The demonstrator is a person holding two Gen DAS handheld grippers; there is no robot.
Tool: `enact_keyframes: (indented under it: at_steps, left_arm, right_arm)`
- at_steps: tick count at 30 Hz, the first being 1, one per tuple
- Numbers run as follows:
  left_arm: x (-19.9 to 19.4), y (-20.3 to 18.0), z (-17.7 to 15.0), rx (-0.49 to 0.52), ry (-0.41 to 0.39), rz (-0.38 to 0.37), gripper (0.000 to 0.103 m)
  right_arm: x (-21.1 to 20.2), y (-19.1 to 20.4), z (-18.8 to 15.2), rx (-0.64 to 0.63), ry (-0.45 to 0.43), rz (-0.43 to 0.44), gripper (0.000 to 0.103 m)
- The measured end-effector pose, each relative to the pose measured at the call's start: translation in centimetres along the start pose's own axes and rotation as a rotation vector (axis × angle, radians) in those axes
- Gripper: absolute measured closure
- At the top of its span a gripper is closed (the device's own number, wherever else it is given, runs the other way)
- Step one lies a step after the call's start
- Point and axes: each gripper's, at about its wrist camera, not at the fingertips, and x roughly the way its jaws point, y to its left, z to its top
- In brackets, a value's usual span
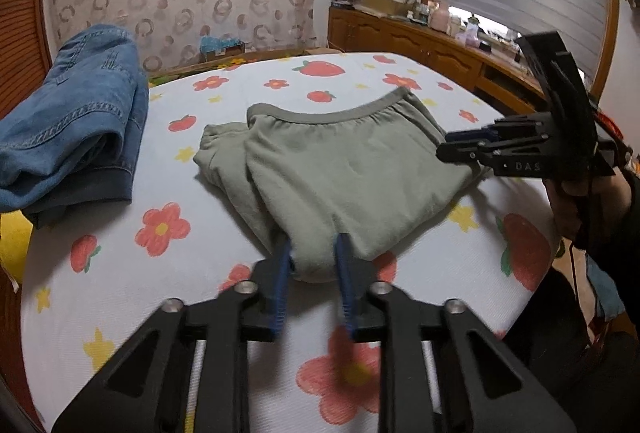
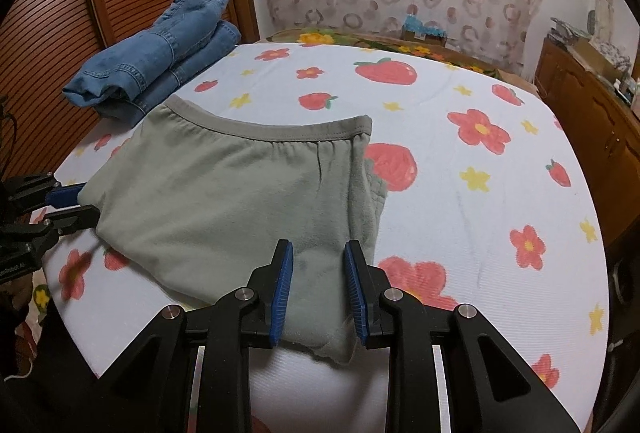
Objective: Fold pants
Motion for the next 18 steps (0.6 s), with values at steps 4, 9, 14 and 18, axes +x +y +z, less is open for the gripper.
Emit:
enact_keyframes:
  at_steps: [4, 9, 14, 18]
  left_arm:
    - [-0.5, -0.3, 0.2, 0.007, 0.002, 0.014, 0.089]
    - [-1.6, 0.4, 0.6, -0.040, -0.030, 0.022, 0.091]
    - [-1.7, 1.0, 0.5, -0.063, -0.014, 0.034, 0.091]
    - [-1.1, 1.3, -0.2, -0.076, 0.022, 0.026, 0.091]
  right_arm:
    - [0.1, -0.1, -0.3, -0.002, -0.013, 0.007, 0.075]
    - [0.1, 0.0, -0.5, -0.002, -0.020, 0.004, 0.075]
    - [0.1, 0.0, -0.6, -0.001, -0.024, 0.004, 0.075]
    - [0.1, 0.0, -0.6, -0.003, -0.026, 0.003, 0.075]
